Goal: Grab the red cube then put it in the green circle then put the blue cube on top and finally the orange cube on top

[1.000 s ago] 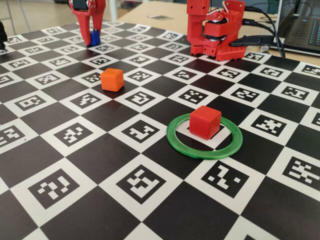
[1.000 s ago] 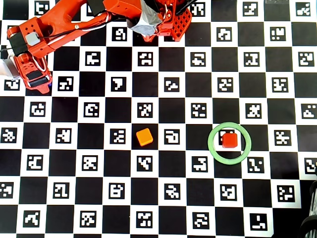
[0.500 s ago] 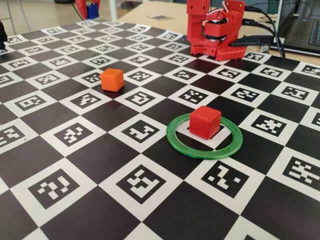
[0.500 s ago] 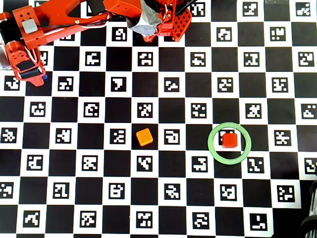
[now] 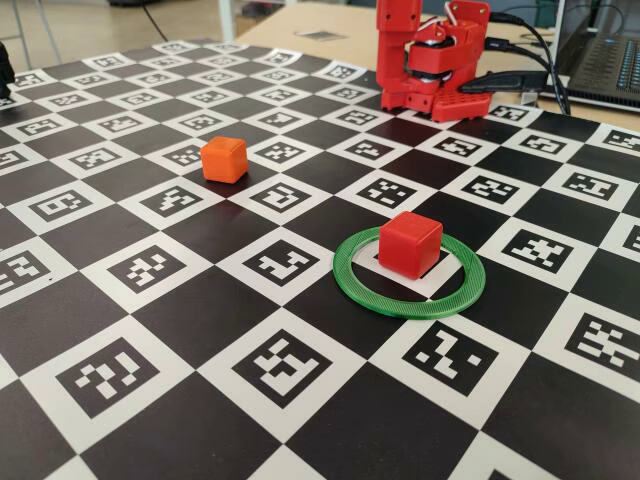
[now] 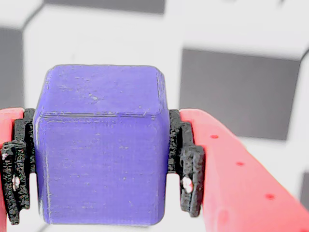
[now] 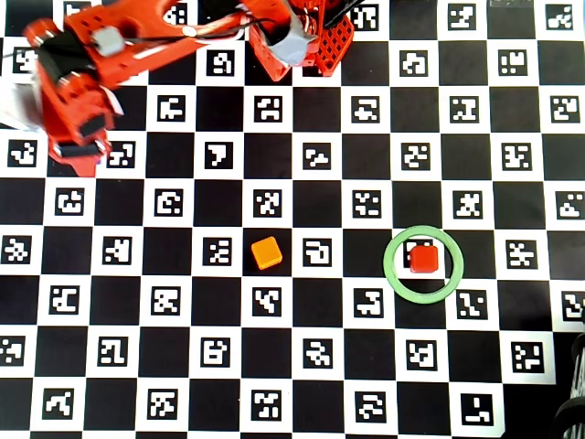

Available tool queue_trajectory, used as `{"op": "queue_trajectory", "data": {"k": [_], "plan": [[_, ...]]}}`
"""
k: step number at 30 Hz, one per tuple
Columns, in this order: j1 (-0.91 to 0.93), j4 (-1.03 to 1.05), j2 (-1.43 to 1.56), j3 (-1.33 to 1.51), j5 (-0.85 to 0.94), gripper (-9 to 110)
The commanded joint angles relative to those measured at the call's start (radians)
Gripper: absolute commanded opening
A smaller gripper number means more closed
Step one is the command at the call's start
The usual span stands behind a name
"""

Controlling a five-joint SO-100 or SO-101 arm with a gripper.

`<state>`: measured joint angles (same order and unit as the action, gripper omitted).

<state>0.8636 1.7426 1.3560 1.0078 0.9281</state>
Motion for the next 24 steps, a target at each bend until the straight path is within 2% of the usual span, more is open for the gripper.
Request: {"op": "queue_trajectory", "data": {"k": [1,11,24], "plan": [[-0.155,0.087,0.176,0.043,-0.196,7],[-0.617,0.021,0.21,0.233,-0.64,7],[-1.083,0.048,0.038,0.08,-1.039,9]]}}
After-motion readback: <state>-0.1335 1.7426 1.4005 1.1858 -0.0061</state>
